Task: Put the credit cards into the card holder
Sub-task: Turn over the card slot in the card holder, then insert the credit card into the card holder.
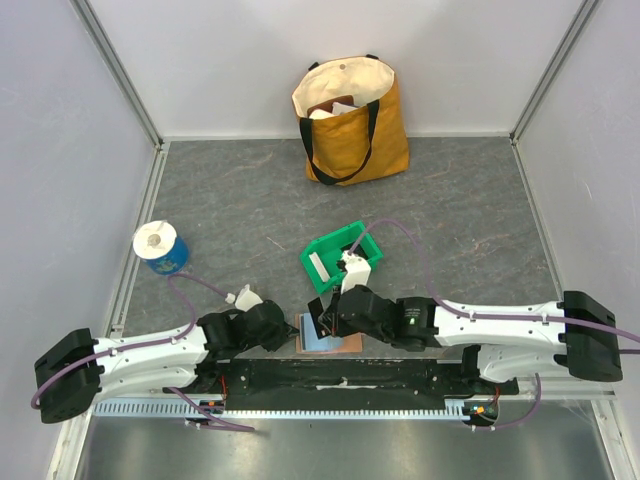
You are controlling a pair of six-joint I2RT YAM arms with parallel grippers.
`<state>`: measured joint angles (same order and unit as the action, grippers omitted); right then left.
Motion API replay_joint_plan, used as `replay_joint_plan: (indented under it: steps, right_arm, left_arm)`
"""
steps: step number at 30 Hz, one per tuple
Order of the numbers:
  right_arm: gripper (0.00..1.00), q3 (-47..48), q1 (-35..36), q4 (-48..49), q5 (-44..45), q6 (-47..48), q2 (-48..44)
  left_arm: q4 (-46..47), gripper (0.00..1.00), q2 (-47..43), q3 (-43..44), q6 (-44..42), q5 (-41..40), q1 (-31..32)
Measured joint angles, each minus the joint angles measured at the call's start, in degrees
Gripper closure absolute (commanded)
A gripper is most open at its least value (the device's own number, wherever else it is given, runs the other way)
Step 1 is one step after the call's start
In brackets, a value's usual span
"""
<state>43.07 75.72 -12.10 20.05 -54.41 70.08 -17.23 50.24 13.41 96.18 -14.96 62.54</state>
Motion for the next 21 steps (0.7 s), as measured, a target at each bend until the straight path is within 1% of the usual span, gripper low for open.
replay_joint_plan:
  steps: [5,9,12,17,21]
  right_arm:
    - [1.00,1.53,1.55,0.24,1.22,-0.11,1.42]
    - [1.00,-0.68,1.36,1.18,1.42,-1.68,1.77]
    - [1.00,-6.27,0.90,3.65,0.74,-3.61,1.27]
    - [1.00,-16.39,-1.42,7.89,-1.31,-6.64,-2.14]
    - [1.00,-21.84,-4.96,15.56,-4.31,-8.20,-4.92]
  left_arm:
    - [0.00,0.98,0.02,0.00,-0.04,-0.07,0.07]
    - [0.26,0.98,0.07,-0.11,-0.20,-0.09,0.11]
    - [1.97,0.98,0.11,-0.98,-0.61,-0.04,0.17]
    - [6.43,0.98,2.08,-1.77,-0.76,0.07,0.22]
    - [8.72,0.98,3.82,-1.77,-0.76,0.07,0.22]
